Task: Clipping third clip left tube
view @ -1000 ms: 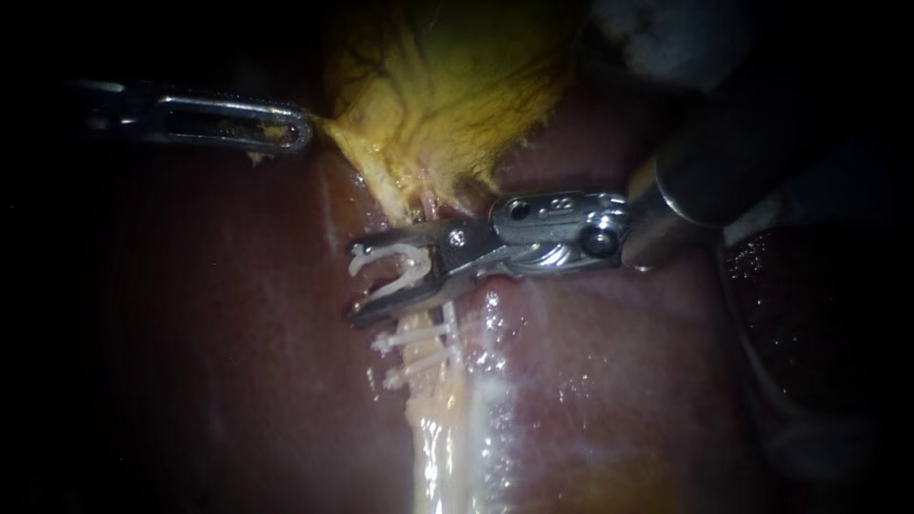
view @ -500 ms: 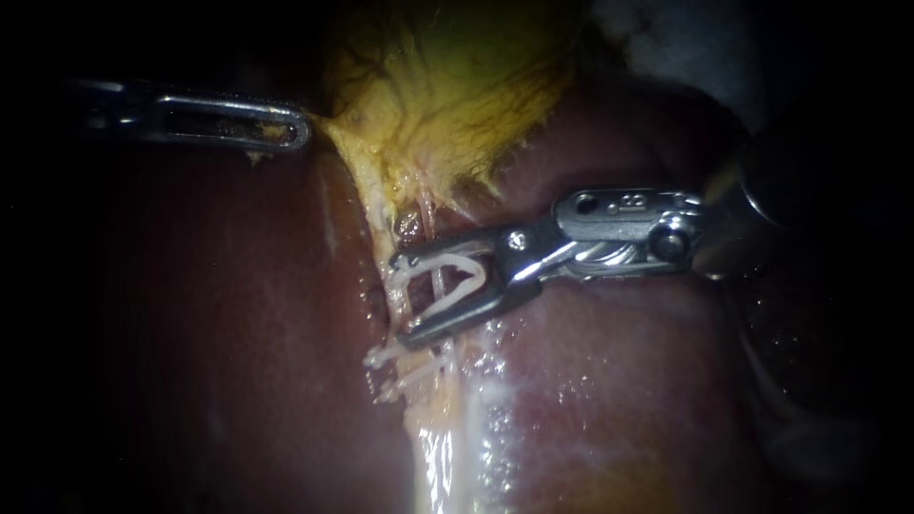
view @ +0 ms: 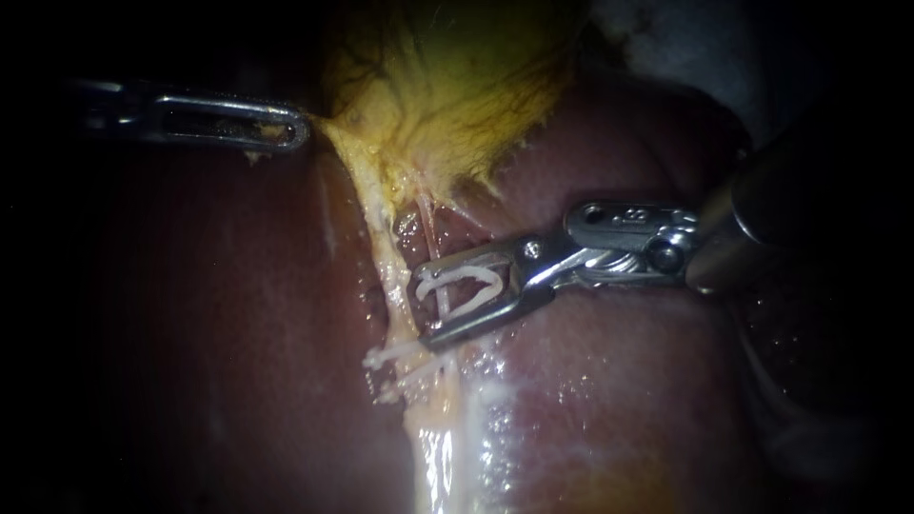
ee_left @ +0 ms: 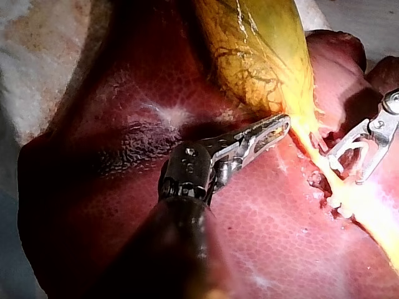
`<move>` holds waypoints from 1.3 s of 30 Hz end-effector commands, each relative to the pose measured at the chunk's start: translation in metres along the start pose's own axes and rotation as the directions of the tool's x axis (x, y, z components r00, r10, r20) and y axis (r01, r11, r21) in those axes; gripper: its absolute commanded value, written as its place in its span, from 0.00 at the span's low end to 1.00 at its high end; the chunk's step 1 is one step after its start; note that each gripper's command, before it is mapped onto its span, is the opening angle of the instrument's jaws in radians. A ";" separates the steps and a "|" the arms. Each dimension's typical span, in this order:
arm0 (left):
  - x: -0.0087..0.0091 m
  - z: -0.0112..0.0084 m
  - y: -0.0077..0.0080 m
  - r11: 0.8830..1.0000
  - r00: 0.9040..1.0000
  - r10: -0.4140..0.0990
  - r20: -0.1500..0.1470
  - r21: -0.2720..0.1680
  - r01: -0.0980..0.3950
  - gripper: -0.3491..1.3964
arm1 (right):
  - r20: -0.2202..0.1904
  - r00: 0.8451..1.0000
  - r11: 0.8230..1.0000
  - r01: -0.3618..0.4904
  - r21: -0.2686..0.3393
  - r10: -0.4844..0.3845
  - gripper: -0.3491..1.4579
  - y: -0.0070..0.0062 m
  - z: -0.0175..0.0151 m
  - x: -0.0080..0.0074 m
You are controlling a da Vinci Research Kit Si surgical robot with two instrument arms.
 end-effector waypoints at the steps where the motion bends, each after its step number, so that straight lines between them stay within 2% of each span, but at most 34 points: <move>1: 0.0000 0.0000 0.0000 1.000 1.000 0.000 0.000 -0.002 0.000 0.00 | -0.001 1.000 1.000 -0.006 -0.004 0.006 0.45 0.0004 0.0003 -0.0003; 9: 0.0000 0.0000 0.0000 1.000 1.000 0.000 0.000 -0.002 0.000 0.00 | 0.008 0.999 0.997 -0.052 0.048 0.052 0.45 0.0022 0.0022 -0.0019; 14: 0.0000 -0.0001 0.0000 1.000 1.000 0.000 0.000 -0.002 0.000 0.00 | -0.052 0.992 0.983 -0.105 0.150 0.114 0.45 0.0024 0.0037 -0.0017; 19: 0.0000 -0.0001 0.0000 1.000 1.000 0.000 0.000 -0.002 0.000 0.00 | -0.121 0.977 0.961 -0.145 0.237 0.178 0.45 0.0022 0.0051 -0.0010; 22: 0.0000 -0.0001 0.0001 1.000 1.000 0.000 0.000 -0.002 0.000 0.00 | -0.184 0.960 0.953 -0.162 0.255 0.212 0.45 0.0018 0.0058 -0.0007; 26: 0.0000 -0.0001 0.0001 1.000 1.000 0.000 0.000 -0.002 0.000 0.00 | -0.251 0.931 0.930 -0.178 0.322 0.266 0.45 0.0014 0.0065 -0.0001; 30: 0.0000 0.0000 0.0001 1.000 1.000 0.000 0.001 -0.005 0.000 0.00 | -0.292 0.910 0.933 -0.207 0.294 0.294 0.45 0.0011 0.0065 0.0008; 33: 0.0000 0.0000 0.0001 1.000 1.000 0.000 0.001 -0.005 0.000 0.00 | -0.307 0.898 0.931 -0.233 0.280 0.317 0.45 0.0009 0.0061 0.0018; 39: 0.0000 -0.0001 0.0001 1.000 1.000 0.000 0.001 -0.005 0.000 0.00 | -0.303 0.882 0.919 -0.279 0.280 0.360 0.39 0.0004 0.0055 0.0030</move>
